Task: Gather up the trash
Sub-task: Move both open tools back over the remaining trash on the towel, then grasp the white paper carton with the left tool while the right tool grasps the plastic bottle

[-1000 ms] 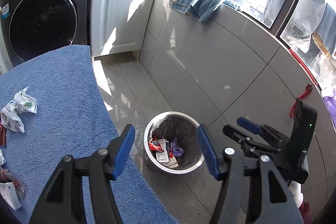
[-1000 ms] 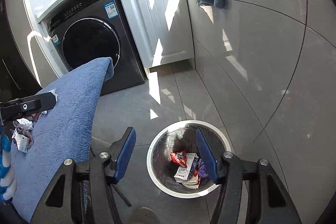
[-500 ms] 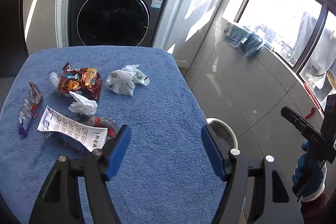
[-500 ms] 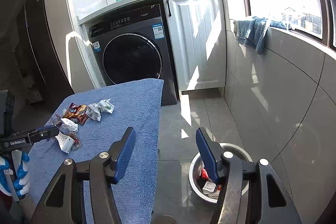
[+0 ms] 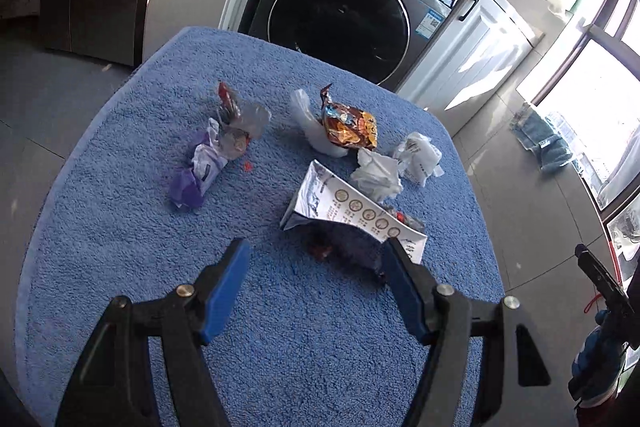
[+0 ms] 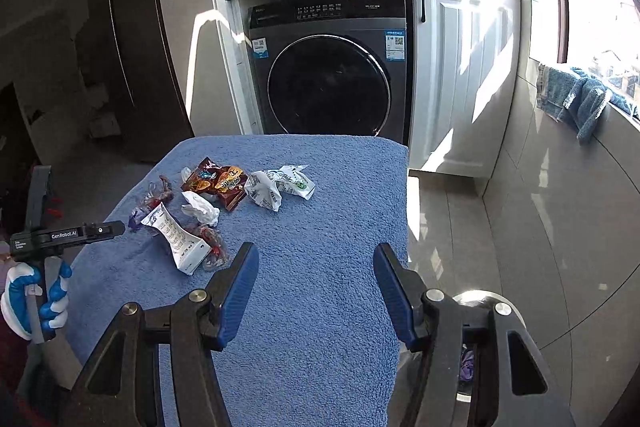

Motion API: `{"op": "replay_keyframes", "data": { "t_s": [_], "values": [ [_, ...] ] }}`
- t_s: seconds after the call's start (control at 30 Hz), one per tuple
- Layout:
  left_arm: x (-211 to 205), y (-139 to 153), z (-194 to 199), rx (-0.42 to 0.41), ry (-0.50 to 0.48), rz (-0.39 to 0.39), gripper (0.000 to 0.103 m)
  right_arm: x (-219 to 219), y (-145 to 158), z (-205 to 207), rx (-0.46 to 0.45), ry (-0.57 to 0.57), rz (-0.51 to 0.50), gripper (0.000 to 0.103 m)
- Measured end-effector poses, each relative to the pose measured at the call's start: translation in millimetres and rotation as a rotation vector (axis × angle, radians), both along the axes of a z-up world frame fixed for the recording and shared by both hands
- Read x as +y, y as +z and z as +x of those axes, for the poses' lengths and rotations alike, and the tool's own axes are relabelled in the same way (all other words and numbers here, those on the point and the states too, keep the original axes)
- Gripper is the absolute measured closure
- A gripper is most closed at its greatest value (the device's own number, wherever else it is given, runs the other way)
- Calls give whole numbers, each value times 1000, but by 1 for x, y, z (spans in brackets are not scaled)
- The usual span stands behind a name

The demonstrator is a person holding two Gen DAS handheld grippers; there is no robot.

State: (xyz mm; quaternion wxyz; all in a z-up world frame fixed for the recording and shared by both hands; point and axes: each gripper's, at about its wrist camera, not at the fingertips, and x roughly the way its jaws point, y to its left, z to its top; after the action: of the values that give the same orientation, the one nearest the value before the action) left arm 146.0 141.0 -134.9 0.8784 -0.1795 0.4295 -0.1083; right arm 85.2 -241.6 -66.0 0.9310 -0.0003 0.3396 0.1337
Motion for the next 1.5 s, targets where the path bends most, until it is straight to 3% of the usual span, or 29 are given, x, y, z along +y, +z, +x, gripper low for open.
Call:
{"op": "replay_keyframes", "data": {
  "t_s": [0.27,0.5,0.7,0.8,1.07,1.33,1.43,1.5],
  "values": [
    [1,-19,58,55,-79,-28,47,46,-31,52,98,93,-9,46],
    [-21,-38,72,78,-208,-21,49,80,-54,94,149,154,-14,46],
    [-27,-45,61,58,-261,-18,69,101,-72,116,183,188,-5,46],
    [-18,-42,52,30,-260,-50,76,109,-81,120,207,212,-2,46],
    [4,-37,14,0,-228,-79,80,120,-99,125,259,261,14,46],
    [55,-25,-33,-10,-93,-94,81,141,-124,138,311,293,1,46],
    [69,-23,-47,-10,-37,-107,81,148,-131,136,315,305,8,66],
    [77,-22,-56,-13,-6,-113,81,150,-129,129,315,335,26,88]
  ]
}}
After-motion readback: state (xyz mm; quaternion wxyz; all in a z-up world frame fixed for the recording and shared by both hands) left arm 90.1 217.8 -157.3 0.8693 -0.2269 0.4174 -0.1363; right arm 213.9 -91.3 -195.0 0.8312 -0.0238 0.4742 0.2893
